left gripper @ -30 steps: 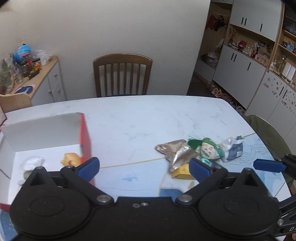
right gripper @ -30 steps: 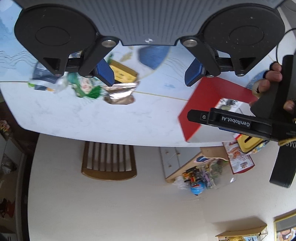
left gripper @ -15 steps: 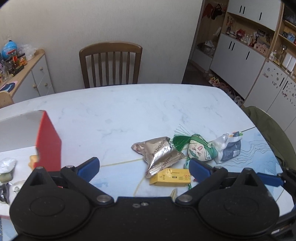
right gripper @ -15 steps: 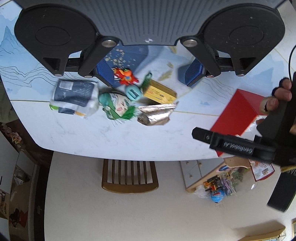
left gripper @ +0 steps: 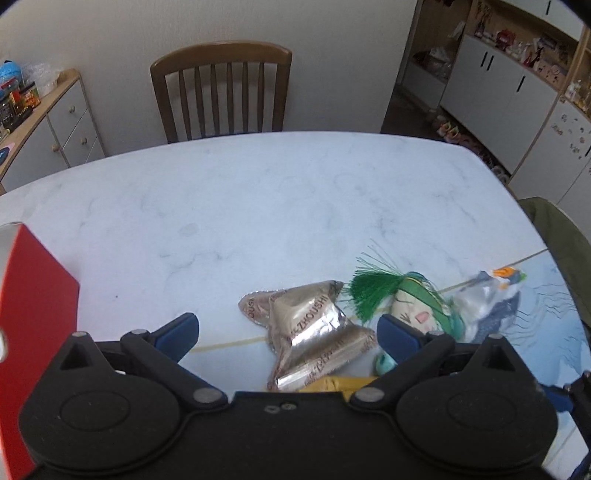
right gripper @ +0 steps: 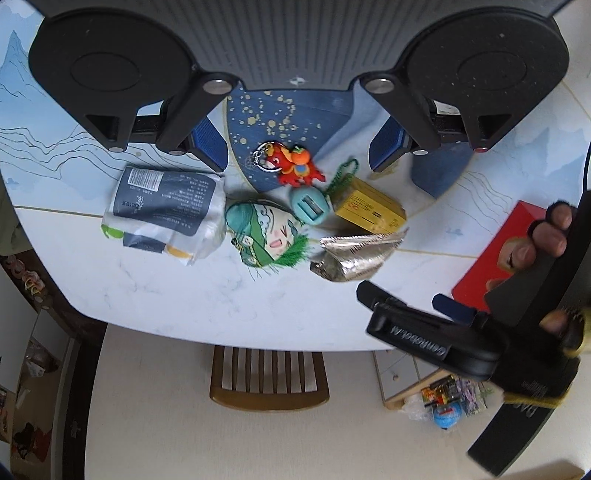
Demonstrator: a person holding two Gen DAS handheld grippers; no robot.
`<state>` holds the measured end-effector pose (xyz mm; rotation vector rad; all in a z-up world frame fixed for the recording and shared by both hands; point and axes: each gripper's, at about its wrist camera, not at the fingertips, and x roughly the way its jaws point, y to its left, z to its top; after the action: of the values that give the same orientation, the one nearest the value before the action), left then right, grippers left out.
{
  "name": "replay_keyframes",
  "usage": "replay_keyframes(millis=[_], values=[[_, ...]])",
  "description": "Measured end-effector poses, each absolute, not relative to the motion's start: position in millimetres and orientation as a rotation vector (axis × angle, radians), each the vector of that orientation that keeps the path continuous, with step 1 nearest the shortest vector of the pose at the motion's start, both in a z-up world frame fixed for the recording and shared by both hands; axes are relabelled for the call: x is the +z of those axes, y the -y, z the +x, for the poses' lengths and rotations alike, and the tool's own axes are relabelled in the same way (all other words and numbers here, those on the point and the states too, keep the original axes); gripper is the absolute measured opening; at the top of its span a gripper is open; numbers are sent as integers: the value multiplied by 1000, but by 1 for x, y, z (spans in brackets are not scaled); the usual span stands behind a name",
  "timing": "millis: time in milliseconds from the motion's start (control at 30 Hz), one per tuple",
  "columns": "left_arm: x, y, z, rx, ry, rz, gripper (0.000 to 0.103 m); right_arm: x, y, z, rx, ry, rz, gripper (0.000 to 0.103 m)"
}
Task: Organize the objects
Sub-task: 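Move both tools back from the box to the item pile, then grasp the silver snack bag with left tool while right tool grasps the red bird keychain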
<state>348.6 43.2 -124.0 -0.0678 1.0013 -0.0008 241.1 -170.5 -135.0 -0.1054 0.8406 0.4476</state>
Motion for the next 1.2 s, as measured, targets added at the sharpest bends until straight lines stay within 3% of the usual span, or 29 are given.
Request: replay_keyframes(millis=[500, 667, 867, 1067, 1200], values=[[-161, -36, 387, 47, -1103, -50, 102, -173, 160, 271, 500, -876, -164, 84], [-170, -33, 392, 42, -1126, -47, 102, -180, 155, 277, 516, -881, -182, 79], [-175, -30, 394, 32, -1136, -42, 101, -186, 152, 282, 520, -893, -199, 62], [-175, -33, 394, 25, -1139, -50, 87, -186, 151, 283, 517, -883, -210, 50], [-174, -33, 393, 15, -1130, -38, 73, -186, 150, 282, 515, -877, -224, 40]])
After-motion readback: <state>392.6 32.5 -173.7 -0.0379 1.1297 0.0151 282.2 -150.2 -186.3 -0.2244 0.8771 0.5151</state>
